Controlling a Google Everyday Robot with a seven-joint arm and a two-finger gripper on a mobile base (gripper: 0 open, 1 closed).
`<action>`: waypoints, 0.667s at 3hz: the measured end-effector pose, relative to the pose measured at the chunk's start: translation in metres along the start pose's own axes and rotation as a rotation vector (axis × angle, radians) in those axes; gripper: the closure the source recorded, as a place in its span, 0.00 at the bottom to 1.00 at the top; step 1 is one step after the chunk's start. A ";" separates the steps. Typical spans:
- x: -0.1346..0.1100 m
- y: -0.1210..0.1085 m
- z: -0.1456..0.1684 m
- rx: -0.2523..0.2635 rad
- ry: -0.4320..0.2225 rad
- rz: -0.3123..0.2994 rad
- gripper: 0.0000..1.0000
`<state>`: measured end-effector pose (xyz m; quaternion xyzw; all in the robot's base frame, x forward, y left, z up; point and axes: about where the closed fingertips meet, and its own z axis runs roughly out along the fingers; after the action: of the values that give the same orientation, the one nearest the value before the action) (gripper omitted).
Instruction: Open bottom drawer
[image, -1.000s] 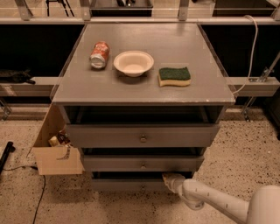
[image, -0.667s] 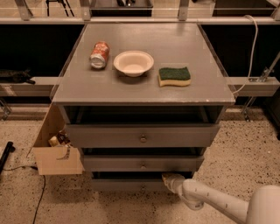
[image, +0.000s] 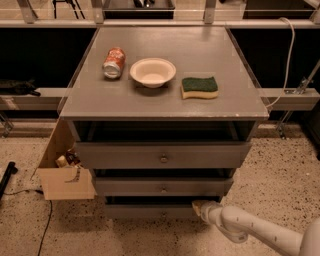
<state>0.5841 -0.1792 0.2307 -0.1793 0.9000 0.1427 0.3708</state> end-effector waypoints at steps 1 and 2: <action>0.012 -0.001 -0.038 -0.043 0.045 -0.053 0.75; 0.022 -0.001 -0.064 -0.103 0.129 -0.190 0.78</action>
Offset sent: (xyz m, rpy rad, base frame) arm -0.0885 -0.0691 0.0275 -0.2917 0.1541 0.4849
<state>0.5306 -0.2104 0.2590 -0.2915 0.8924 0.1410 0.3142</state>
